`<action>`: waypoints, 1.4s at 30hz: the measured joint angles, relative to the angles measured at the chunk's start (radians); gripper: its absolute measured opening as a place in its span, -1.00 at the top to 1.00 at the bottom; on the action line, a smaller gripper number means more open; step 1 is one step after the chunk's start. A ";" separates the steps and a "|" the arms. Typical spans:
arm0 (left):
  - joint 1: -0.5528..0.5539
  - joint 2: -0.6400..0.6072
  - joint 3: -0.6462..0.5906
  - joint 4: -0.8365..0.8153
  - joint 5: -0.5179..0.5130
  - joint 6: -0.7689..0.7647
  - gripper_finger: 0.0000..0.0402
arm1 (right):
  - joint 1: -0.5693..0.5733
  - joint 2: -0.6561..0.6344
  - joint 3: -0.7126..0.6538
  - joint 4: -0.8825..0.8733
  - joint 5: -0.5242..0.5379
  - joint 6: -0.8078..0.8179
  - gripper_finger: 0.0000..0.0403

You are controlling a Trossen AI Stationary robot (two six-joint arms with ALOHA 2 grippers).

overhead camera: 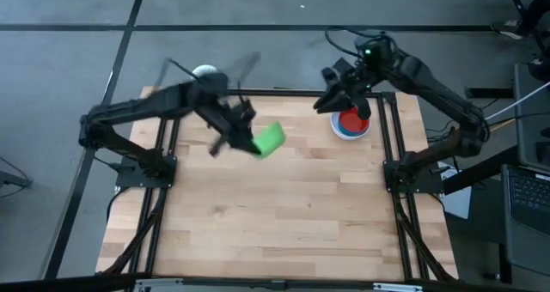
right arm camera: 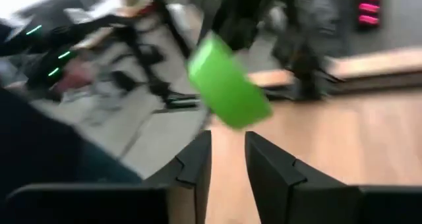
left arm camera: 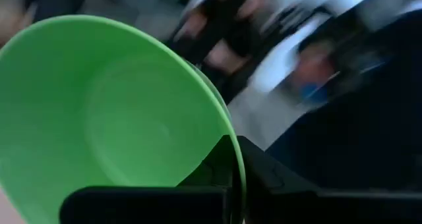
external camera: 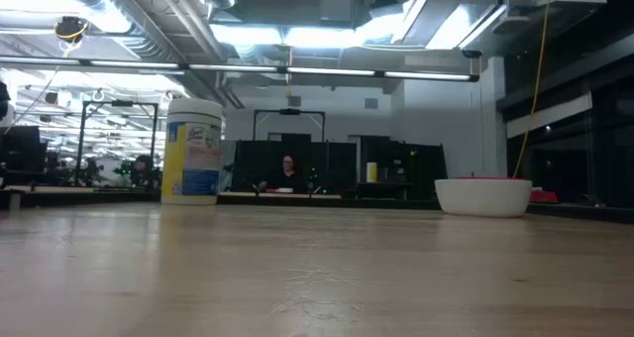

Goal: Nest bowls inside each other
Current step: Stack the green bowl on the red bowl

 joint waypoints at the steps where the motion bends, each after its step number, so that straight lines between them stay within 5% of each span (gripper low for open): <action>1: 0.014 -0.003 0.033 0.059 0.050 -0.027 0.99 | 0.006 0.016 0.000 0.040 -0.041 0.010 0.51; 7: 0.043 -0.001 0.143 0.428 0.303 -0.294 0.99 | 0.012 0.090 0.001 0.463 -0.284 0.202 0.43; 14: 0.020 0.064 0.140 0.743 0.386 -0.440 0.99 | 0.063 0.178 0.003 1.092 -0.405 0.572 0.45; 28: 0.020 0.159 0.140 0.889 0.424 -0.478 0.99 | 0.141 0.280 0.133 1.091 -0.420 0.570 0.48; 42: 0.021 0.159 0.140 0.927 0.403 -0.489 0.99 | 0.156 0.280 0.139 1.064 -0.422 0.569 0.25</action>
